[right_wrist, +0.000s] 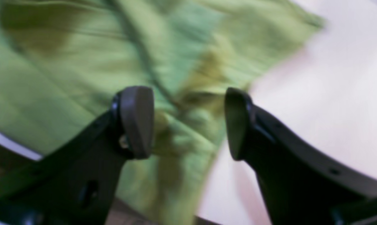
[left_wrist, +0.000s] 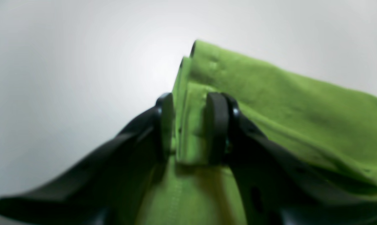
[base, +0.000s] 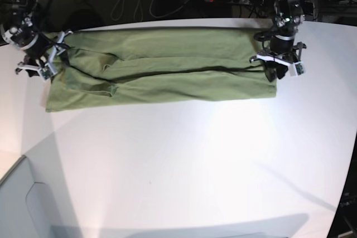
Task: Fold the T-shirt properly
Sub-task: 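Reposition the right gripper along the strip end and regrip the fabric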
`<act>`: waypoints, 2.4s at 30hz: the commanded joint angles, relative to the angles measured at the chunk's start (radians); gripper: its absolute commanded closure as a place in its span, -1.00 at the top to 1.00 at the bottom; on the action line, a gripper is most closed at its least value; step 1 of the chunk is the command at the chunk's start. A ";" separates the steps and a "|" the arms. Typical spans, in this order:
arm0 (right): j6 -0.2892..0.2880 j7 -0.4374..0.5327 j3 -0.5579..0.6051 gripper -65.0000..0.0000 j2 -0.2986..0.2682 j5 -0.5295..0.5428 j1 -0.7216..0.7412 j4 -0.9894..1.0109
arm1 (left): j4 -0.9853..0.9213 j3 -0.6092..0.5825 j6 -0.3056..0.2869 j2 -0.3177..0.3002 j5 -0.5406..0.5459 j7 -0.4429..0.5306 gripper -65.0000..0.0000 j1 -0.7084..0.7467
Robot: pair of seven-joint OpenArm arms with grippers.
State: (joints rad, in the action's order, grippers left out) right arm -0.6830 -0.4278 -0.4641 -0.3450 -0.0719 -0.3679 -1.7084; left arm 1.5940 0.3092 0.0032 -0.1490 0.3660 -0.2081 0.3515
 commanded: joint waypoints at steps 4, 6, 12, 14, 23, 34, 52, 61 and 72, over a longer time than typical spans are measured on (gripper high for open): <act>-0.015 0.024 -0.012 -0.09 0.027 0.019 0.050 -0.100 | 0.033 0.003 0.001 -0.007 0.005 0.023 -0.45 0.005; -0.015 0.024 0.008 -0.04 0.051 0.019 0.077 -0.107 | 0.038 0.003 0.002 -0.005 0.005 0.023 -0.45 0.005; -0.015 -0.076 0.181 0.21 0.057 0.017 0.162 -0.075 | 0.038 0.003 0.004 -0.005 0.005 0.023 -0.45 0.005; -0.015 -0.098 0.225 0.25 0.057 0.017 0.174 -0.075 | 0.038 0.003 0.004 -0.007 0.005 0.023 -0.45 0.005; -0.015 -0.104 0.405 0.25 0.028 0.017 0.235 0.005 | 0.035 0.003 0.004 -0.007 0.000 0.022 -0.45 0.007; -0.015 -0.104 0.486 -0.12 -0.029 0.019 0.160 -0.052 | 0.035 0.003 0.004 -0.007 0.003 0.022 -0.45 0.019; -0.015 -0.104 0.170 -0.46 0.085 0.017 0.300 -0.041 | 0.038 0.003 0.002 -0.007 0.003 0.022 -0.45 0.050; -0.015 -0.104 0.161 -0.99 0.057 0.017 0.307 0.158 | 0.038 0.003 0.004 -0.005 0.003 0.022 -0.45 0.051; -0.015 -0.104 0.158 -1.00 0.040 0.017 0.051 -0.054 | 0.038 0.003 0.002 -0.005 0.003 0.022 -0.45 0.051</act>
State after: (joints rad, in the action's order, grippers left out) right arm -0.6914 -0.5514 -0.2962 -0.2867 -0.0681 -0.3290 -1.7454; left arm 1.6131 0.3092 0.0101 -0.1467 0.3672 -0.2100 0.4019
